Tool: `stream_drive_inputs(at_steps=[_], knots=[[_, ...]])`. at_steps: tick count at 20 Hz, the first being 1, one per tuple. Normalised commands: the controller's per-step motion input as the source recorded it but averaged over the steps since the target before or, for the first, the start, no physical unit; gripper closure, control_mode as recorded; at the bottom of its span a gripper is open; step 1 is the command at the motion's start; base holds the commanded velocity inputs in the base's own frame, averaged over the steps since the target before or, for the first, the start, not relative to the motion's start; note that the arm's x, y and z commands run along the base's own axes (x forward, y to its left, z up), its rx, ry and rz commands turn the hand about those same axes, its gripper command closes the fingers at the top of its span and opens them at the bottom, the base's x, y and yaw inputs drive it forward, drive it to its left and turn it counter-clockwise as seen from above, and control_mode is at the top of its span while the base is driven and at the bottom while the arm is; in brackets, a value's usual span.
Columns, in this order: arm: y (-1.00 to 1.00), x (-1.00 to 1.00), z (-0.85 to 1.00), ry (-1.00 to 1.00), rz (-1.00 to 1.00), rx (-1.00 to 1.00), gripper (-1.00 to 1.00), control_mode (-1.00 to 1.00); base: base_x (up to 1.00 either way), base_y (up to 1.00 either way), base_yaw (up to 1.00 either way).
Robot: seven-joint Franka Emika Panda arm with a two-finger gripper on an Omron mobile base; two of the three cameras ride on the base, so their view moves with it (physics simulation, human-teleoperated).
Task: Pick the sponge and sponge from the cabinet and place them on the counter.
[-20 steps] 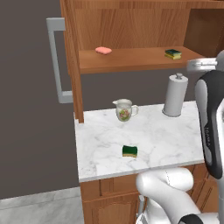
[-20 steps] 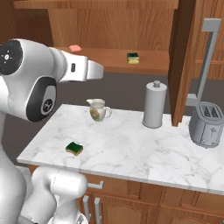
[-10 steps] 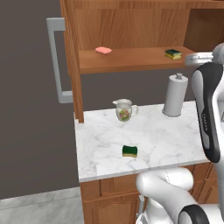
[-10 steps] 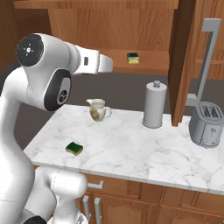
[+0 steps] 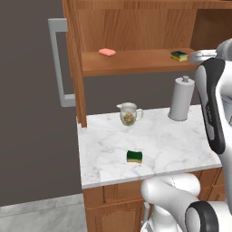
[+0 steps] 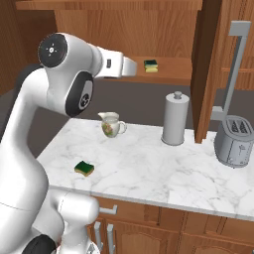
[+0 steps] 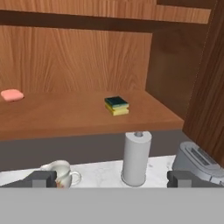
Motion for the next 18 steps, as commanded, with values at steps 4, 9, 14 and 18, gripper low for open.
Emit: stream_drive_inputs(at_steps=[4, 9, 14, 18], knots=[[-0.09, 0.27, 0.0, 0.0, 0.0, 0.0, -1.0, -1.0, 0.0, 0.0, 0.0], [-0.12, 0.17, 0.0, 0.0, 0.0, 0.0, -1.0, -1.0, 0.0, 0.0, 0.0], [-0.08, 0.17, 0.0, 0.0, 0.0, 0.0, -1.0, -1.0, 0.0, 0.0, 0.0], [-0.06, 0.18, 0.0, 0.0, 0.01, 0.0, -1.0, -1.0, 0.0, 0.0, 0.0]])
